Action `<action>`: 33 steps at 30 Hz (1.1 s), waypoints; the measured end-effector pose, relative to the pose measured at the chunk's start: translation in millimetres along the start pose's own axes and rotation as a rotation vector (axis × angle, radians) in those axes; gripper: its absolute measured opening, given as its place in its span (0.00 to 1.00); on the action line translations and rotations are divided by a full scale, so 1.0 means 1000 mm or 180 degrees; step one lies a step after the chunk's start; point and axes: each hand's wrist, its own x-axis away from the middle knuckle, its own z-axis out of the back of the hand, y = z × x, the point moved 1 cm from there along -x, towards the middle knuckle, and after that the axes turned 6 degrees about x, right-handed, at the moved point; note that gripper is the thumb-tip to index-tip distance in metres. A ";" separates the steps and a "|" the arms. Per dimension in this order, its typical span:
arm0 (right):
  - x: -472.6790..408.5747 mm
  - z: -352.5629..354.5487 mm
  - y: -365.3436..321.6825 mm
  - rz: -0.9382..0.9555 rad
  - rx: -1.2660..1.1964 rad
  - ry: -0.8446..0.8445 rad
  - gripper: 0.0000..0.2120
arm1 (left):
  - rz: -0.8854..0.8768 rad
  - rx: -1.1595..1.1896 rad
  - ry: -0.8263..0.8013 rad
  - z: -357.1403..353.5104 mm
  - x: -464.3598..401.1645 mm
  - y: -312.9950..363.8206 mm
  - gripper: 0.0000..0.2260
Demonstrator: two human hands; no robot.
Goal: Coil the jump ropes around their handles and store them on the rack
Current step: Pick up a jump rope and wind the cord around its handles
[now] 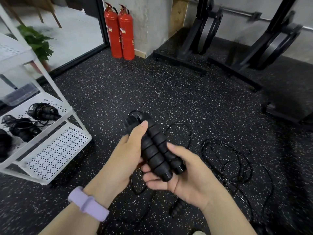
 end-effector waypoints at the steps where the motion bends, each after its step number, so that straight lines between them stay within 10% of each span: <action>1: 0.000 0.000 0.000 -0.0090 -0.0211 -0.0175 0.31 | -0.0046 -0.0005 -0.0067 -0.001 0.000 0.001 0.22; 12: 0.000 0.001 -0.002 0.0143 -0.0068 -0.0147 0.19 | -0.0321 -0.0822 -0.0270 0.008 0.001 0.004 0.28; 16: -0.003 0.005 -0.001 0.0449 0.1774 0.1159 0.10 | -0.0613 -0.2044 0.0057 0.009 -0.003 -0.009 0.31; 22: -0.004 0.007 0.004 0.0884 0.3477 0.1699 0.04 | -0.0352 -0.1755 0.0061 0.006 -0.001 -0.007 0.35; 28: -0.009 -0.011 0.028 0.1078 0.5414 0.1906 0.31 | 0.0202 -0.1098 0.0396 0.004 -0.005 -0.011 0.31; 33: -0.008 -0.009 0.020 0.1095 0.4351 0.1745 0.29 | 0.0034 -0.0936 0.0374 0.005 -0.008 -0.011 0.24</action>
